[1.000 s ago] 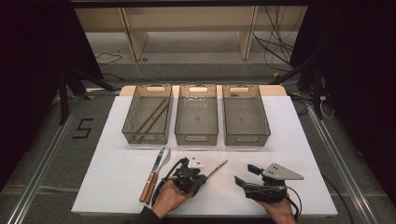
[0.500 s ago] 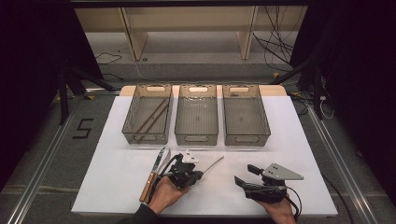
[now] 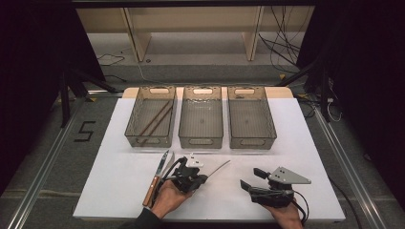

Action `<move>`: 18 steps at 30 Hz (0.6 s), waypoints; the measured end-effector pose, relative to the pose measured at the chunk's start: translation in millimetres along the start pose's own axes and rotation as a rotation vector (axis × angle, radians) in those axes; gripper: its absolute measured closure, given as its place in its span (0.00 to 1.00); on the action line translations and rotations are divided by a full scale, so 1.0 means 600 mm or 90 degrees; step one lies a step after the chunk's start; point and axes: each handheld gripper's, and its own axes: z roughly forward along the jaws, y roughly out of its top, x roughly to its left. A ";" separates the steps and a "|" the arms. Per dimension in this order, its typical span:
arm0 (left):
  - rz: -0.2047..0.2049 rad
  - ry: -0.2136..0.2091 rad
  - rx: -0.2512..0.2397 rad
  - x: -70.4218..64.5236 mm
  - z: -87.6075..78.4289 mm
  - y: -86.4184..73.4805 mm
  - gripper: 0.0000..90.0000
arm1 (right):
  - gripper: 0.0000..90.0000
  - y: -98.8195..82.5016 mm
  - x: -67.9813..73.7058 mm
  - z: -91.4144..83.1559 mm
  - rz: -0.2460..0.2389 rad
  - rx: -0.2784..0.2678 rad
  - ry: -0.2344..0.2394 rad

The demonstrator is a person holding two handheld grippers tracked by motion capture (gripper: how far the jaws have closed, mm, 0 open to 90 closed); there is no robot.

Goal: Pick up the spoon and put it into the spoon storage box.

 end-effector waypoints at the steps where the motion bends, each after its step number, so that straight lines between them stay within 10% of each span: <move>1: 0.001 0.002 -0.004 0.001 -0.003 0.001 1.00 | 0.35 0.000 0.000 0.000 0.000 -0.001 0.000; 18: -0.045 0.017 -0.103 0.064 -0.087 0.035 0.99 | 0.35 -0.001 -0.002 0.000 0.003 0.001 -0.002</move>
